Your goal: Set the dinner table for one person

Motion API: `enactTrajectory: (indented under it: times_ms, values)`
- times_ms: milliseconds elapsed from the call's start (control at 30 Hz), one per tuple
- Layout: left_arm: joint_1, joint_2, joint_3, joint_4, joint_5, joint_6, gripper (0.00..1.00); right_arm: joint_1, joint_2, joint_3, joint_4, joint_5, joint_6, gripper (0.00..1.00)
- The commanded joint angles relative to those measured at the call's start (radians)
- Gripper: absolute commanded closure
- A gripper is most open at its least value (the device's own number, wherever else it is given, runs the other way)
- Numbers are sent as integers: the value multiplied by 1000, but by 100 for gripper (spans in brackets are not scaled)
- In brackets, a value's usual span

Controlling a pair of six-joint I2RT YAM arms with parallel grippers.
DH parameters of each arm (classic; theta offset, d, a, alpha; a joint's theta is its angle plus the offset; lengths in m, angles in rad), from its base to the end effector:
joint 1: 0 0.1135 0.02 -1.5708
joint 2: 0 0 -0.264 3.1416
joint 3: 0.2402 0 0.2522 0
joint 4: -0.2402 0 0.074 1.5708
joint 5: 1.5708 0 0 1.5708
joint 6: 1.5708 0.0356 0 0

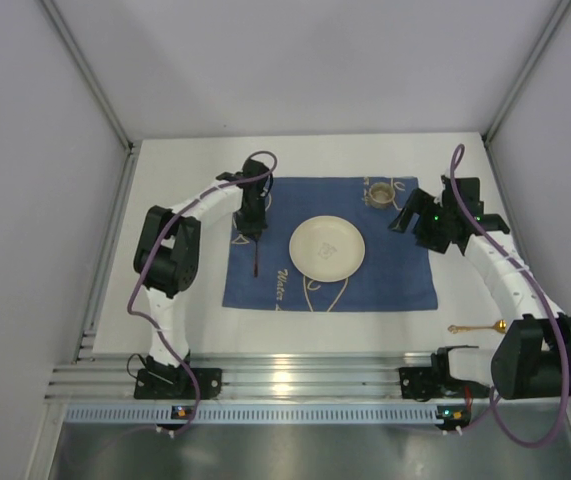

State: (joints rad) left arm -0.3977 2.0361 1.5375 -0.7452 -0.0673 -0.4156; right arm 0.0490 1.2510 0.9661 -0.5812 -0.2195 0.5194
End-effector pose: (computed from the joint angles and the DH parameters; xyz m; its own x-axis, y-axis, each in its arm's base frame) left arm 0.3858 -0.1595 0.1813 -0.9468 -0.0392 -0.3196 -0.0172 0.9973 -0.0714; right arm 0.2587 0.0204 0.2700 -0.7542 0.4481 -0.4800 0.2139 0.8588 0.4655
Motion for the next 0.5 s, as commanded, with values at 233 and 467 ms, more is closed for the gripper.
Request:
enactTrajectory:
  times_ms: [233, 467]
  values:
    - [-24, 33, 84, -51, -37, -31, 85, -8, -7, 31, -9, 14, -13, 13]
    - [-12, -25, 128, -91, -145, -52, 36, -9, -4, 49, -28, 23, -27, 13]
